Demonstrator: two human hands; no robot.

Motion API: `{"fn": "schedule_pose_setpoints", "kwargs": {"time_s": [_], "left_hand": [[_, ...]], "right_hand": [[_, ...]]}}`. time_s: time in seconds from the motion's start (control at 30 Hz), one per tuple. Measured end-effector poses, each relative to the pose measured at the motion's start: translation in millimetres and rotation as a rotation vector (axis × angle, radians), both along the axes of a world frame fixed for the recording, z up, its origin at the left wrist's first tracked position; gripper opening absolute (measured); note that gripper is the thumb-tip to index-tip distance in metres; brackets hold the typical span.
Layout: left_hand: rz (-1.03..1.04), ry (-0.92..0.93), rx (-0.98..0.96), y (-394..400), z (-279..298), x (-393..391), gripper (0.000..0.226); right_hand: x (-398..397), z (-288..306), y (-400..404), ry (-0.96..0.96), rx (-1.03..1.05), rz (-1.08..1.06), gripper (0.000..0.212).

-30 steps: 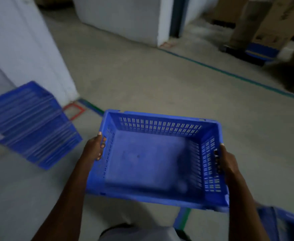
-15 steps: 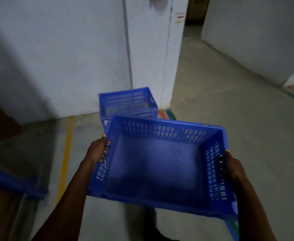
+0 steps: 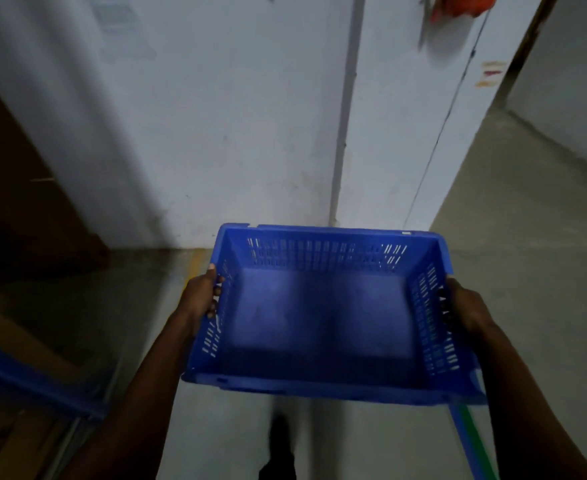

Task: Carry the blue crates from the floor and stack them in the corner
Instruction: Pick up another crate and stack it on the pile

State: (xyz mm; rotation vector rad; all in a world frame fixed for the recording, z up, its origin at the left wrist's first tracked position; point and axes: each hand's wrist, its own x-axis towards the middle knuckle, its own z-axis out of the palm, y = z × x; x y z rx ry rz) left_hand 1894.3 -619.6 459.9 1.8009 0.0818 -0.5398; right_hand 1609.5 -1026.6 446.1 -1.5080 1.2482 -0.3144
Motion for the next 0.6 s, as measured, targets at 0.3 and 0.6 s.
{"fn": "schedule_pose_setpoints", "kwargs": {"time_s": [0.3, 0.6], "left_hand": [[-0.068, 0.073, -0.042, -97, -18, 160, 0.046], [-0.038, 0.124, -0.005, -182, -42, 243, 0.047]], "right_hand": [[149, -8, -100, 0.014, 0.073, 0.01, 0.059], [248, -41, -192, 0.058, 0.123, 0.053, 0.05]]}}
